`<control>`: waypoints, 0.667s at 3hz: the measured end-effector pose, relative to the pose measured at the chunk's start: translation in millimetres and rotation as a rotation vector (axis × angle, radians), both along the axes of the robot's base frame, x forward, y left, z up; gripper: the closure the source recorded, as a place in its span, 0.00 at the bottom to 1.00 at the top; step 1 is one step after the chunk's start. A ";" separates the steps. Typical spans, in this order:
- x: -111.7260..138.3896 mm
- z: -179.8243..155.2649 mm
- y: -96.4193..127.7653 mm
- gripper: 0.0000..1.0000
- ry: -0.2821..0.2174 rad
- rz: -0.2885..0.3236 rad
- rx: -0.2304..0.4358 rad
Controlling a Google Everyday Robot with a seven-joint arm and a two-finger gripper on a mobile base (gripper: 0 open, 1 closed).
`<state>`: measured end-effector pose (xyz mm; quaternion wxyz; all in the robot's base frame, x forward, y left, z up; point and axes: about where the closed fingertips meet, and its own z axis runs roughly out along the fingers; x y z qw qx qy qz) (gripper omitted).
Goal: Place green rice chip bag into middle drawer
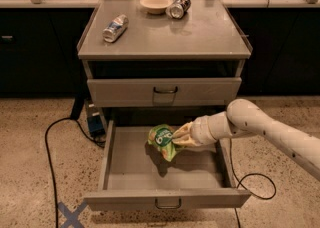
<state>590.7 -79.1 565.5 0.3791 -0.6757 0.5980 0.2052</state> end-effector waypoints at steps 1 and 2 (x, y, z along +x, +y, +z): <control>29.5 -14.0 17.1 1.00 -0.028 -0.029 -0.002; 31.2 -39.6 19.4 1.00 0.000 -0.056 0.030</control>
Offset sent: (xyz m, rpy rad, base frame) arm 0.0324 0.0124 -0.0715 0.0704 0.0353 -0.1039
